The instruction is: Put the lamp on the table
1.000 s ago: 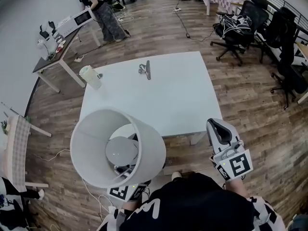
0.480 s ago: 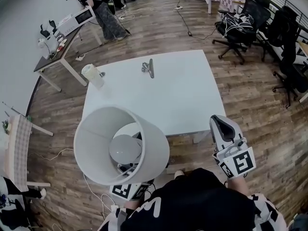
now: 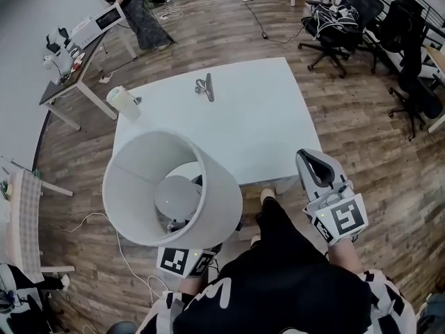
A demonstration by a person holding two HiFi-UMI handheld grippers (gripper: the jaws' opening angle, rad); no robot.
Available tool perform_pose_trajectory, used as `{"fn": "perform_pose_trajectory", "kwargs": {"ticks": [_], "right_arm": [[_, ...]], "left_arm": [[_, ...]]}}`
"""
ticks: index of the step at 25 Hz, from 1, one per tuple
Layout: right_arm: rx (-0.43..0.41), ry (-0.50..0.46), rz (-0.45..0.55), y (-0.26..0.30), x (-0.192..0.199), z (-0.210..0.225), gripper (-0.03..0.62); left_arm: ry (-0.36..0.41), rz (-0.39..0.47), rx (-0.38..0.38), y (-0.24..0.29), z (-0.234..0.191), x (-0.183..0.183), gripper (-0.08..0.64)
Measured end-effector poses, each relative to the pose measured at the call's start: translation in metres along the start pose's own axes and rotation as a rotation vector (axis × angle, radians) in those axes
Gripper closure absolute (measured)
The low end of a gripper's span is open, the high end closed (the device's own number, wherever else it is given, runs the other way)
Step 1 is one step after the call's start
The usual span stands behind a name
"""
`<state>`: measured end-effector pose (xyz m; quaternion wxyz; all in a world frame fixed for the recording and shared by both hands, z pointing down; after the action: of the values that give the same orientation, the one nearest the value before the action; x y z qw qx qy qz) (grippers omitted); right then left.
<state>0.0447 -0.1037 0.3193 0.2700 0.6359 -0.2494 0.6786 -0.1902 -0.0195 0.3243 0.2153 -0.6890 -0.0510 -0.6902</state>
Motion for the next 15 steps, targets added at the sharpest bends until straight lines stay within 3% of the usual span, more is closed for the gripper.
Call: {"fn": "perform_pose_trajectory", "kwargs": {"ticks": [8, 15], "right_arm": [[0.004, 0.040, -0.078, 0.025, 0.009, 0.022, 0.572], [-0.024, 0.067, -0.098, 0.073, 0.018, 0.052, 0.572]], "left_arm": [[0.056, -0.082, 0.044, 0.052, -0.007, 0.018, 0.420], [0.062, -0.138, 0.007, 0.101, -0.035, 0.043, 0.420]]}}
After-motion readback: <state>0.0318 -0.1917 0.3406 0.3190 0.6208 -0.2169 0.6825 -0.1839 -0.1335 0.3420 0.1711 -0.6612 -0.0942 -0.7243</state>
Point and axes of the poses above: the fingertips, and each gripper's own axes: y forward along the fingers, z to its right, x out of its underside, the point moved 6 cm from there along -y, backward along the fingers, and after that the axes turned 11 degrees about y, right-handed, at the moved point
